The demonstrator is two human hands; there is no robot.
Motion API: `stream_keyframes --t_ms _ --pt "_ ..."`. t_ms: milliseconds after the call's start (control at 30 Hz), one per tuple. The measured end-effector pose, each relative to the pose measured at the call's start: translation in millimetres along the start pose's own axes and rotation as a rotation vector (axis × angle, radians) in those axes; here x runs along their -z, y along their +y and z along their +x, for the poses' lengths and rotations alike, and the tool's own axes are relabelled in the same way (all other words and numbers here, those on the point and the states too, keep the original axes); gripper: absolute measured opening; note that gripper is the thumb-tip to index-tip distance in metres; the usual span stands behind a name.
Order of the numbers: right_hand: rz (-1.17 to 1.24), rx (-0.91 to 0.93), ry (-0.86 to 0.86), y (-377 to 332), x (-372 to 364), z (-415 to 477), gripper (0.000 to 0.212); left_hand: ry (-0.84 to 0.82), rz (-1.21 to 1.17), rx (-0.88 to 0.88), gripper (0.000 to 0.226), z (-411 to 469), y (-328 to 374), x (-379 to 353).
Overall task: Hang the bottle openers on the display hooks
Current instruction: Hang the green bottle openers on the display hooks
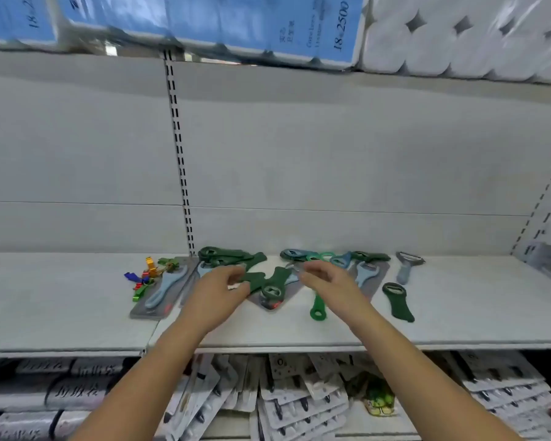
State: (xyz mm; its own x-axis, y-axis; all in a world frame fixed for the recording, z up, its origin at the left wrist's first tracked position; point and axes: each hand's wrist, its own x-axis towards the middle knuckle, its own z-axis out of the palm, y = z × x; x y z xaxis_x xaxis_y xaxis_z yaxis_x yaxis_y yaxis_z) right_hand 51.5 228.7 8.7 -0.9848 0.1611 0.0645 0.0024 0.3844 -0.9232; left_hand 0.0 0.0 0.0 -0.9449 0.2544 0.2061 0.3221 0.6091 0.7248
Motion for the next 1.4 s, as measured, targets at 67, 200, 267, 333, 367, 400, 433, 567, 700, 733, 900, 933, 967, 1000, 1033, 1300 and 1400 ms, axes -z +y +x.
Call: stream_keyframes --t_ms 67,200,267,333,367,400,433,567,700,733,900,933,967,1000,1033,1300,1400 --pt "-0.061 -0.003 0.014 -4.0 -8.9 18.9 0.034 -0.026 0.093 -0.015 0.044 21.7 -10.4 -0.9" --pt "-0.189 0.026 -0.031 -5.0 -18.4 51.4 0.039 -0.158 0.237 -0.015 0.046 55.2 -16.4 -7.3" --pt "-0.345 0.049 -0.138 -8.2 -18.7 63.3 0.046 -0.226 0.277 -0.018 0.039 65.1 -17.1 -7.8" --pt "-0.500 0.083 -0.297 -10.2 -17.8 73.9 0.056 -0.276 0.302 -0.035 0.027 74.2 -19.7 -7.3" --pt "-0.560 0.107 -0.377 -11.4 -17.6 78.7 0.061 -0.287 0.310 -0.051 0.026 78.8 -20.9 -7.4" --pt "-0.620 0.134 -0.452 -12.4 -17.4 83.0 0.063 -0.306 0.337 -0.065 0.029 82.6 -20.6 -6.5" --pt "-0.677 0.161 -0.506 -13.4 -17.5 87.0 0.063 -0.320 0.366 -0.085 0.032 87.6 -20.6 -6.0" --pt "-0.839 0.255 -0.565 -12.0 -15.2 101.5 0.053 -0.407 0.417 -0.128 0.037 100.0 -17.6 -3.9" --pt "-0.926 0.331 -0.500 -7.6 -7.0 110.9 0.043 -0.467 0.454 -0.143 0.044 101.4 -10.2 -7.3" --pt "-0.912 0.335 -0.460 -6.1 -5.1 112.2 0.040 -0.472 0.463 -0.148 0.045 101.1 -8.9 -9.1" --pt "-0.549 0.218 -0.232 5.8 5.6 111.6 0.021 -0.502 0.448 -0.094 0.065 103.4 -3.2 -12.1" --pt "-0.451 0.203 -0.195 8.4 6.8 110.2 0.022 -0.512 0.448 -0.074 0.070 103.1 -1.4 -12.1" --pt "-0.371 0.200 -0.156 10.5 7.5 108.8 0.025 -0.518 0.449 -0.053 0.075 102.6 -0.1 -12.1" --pt "-0.307 0.188 -0.117 12.8 7.9 108.1 0.027 -0.519 0.447 -0.029 0.079 101.2 1.1 -11.9" --pt "-0.244 0.173 -0.087 14.8 8.2 107.2 0.027 -0.515 0.439 -0.005 0.082 99.5 2.0 -11.4" --pt "0.179 0.080 -0.052 18.2 -5.9 100.1 0.023 -0.128 0.146 0.096 0.033 82.3 3.7 12.4" --pt "0.273 0.072 -0.126 7.4 -22.1 98.1 0.025 0.138 -0.097 0.199 0.029 61.0 -1.5 39.3"
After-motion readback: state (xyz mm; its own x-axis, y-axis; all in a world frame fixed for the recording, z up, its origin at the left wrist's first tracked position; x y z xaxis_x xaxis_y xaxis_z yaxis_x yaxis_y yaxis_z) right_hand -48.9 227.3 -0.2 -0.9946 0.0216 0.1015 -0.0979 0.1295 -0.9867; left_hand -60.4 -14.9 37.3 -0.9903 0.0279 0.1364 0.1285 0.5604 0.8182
